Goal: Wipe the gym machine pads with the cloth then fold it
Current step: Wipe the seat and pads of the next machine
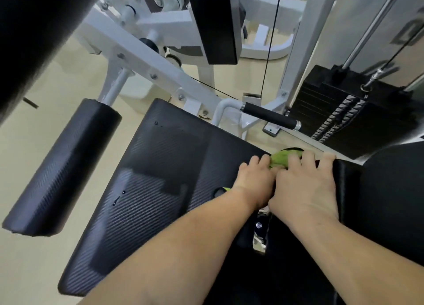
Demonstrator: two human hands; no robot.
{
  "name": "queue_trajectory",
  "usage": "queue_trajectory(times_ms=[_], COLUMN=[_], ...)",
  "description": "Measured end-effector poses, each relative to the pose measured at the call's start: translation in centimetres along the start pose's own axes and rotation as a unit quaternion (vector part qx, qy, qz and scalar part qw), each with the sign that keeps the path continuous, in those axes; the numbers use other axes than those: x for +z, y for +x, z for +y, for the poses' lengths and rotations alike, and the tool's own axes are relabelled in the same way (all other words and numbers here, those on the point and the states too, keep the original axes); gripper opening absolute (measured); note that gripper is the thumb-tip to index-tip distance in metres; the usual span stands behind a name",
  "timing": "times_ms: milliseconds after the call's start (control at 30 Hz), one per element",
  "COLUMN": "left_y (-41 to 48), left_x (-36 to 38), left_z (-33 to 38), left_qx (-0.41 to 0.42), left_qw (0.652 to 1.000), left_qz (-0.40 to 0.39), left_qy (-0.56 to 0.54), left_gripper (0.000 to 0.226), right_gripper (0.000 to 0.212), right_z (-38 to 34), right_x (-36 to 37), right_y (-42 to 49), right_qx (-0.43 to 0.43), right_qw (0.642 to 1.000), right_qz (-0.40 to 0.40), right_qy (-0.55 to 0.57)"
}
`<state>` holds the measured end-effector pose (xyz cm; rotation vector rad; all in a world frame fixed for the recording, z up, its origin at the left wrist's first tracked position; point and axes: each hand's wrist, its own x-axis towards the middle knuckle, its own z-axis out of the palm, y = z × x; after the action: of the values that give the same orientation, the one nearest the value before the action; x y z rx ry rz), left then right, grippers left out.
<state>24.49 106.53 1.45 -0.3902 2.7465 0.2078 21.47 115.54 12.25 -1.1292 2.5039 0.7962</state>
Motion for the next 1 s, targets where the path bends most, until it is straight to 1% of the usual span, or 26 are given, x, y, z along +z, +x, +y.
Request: queue_trajectory(times_ms=[67,133,200,267,300,367,433,500,567,600,633,700,733,767,800,833,900,933,967,1000], left_y=[-0.7,-1.6,-3.2,-5.5,-6.7,-9.3,-12.2,-15.2,-18.7,-20.7,-22.7,-26.4,-28.0,-29.2,-30.1,-30.5,-29.8,-28.8,-27.3,-25.7], left_x=[-0.4,-1.1,-2.1,-3.3,-3.7,-4.2,-4.9,-5.0,-4.4,-3.6,-2.5,0.5,2.0,3.3,4.2,4.8,5.5,5.2,4.9,4.4], left_z=[-1.7,-3.7,-6.2,-9.4,-11.0,-13.6,-15.2,-16.3,-16.9,-16.7,-16.1,-13.6,-11.6,-9.2,-6.7,-4.5,-2.0,-2.1,-3.0,-4.0], left_qx=[0.031,0.009,-0.056,-0.151,-0.205,-0.315,-0.405,-0.481,-0.554,-0.573,-0.574,-0.527,-0.495,-0.465,-0.433,-0.395,-0.294,-0.251,-0.225,-0.217], left_qw=[0.999,0.998,0.997,0.987,0.976,0.944,0.909,0.865,0.808,0.792,0.795,0.835,0.855,0.873,0.891,0.911,0.952,0.966,0.974,0.975], left_qz=[0.007,0.02,0.036,0.059,0.073,0.092,0.092,0.108,0.131,0.134,0.132,0.125,0.12,0.101,0.07,0.031,-0.016,-0.014,0.011,0.046], left_qy=[0.036,0.056,0.05,0.021,0.001,-0.025,-0.046,-0.092,-0.152,-0.161,-0.144,-0.096,-0.095,-0.106,-0.117,-0.116,-0.088,-0.064,-0.035,-0.011], left_gripper=[0.061,0.069,0.065,0.063,0.064,0.069,0.069,0.059,0.049,0.044,0.039,0.033,0.034,0.036,0.039,0.041,0.045,0.044,0.044,0.045], right_gripper=[0.046,0.045,0.043,0.04,0.039,0.037,0.035,0.036,0.047,0.055,0.063,0.074,0.077,0.077,0.073,0.066,0.046,0.039,0.035,0.033], right_z=[-0.1,0.0,0.2,0.3,0.2,-0.6,-2.3,-4.4,-7.1,-8.3,-9.5,-11.5,-12.2,-12.7,-12.7,-12.6,-11.6,-10.8,-10.0,-9.1], right_x=[-0.1,-0.2,-0.1,0.1,0.3,0.5,0.2,-0.2,-0.7,-0.9,-0.9,-0.5,0.0,0.4,0.7,1.0,0.9,0.7,0.7,0.9], right_y=[0.0,-0.2,-0.6,-1.1,-1.3,-1.8,-2.8,-3.7,-4.3,-4.6,-5.1,-6.5,-7.4,-8.4,-9.6,-10.5,-12.0,-12.5,-12.7,-12.9], right_qx=[0.0,0.004,-0.009,-0.046,-0.064,-0.097,-0.116,-0.146,-0.173,-0.181,-0.188,-0.189,-0.188,-0.185,-0.183,-0.183,-0.183,-0.185,-0.19,-0.192], right_qw=[1.0,1.0,0.999,0.998,0.997,0.991,0.975,0.952,0.93,0.914,0.895,0.85,0.832,0.825,0.829,0.845,0.9,0.924,0.942,0.954], right_qz=[-0.003,-0.002,0.0,0.003,-0.001,-0.008,-0.028,-0.06,-0.102,-0.138,-0.176,-0.238,-0.25,-0.254,-0.25,-0.233,-0.177,-0.144,-0.11,-0.08], right_qy=[0.009,0.021,0.034,0.036,0.044,0.087,0.187,0.261,0.307,0.335,0.364,0.431,0.457,0.469,0.467,0.444,0.354,0.301,0.254,0.215])
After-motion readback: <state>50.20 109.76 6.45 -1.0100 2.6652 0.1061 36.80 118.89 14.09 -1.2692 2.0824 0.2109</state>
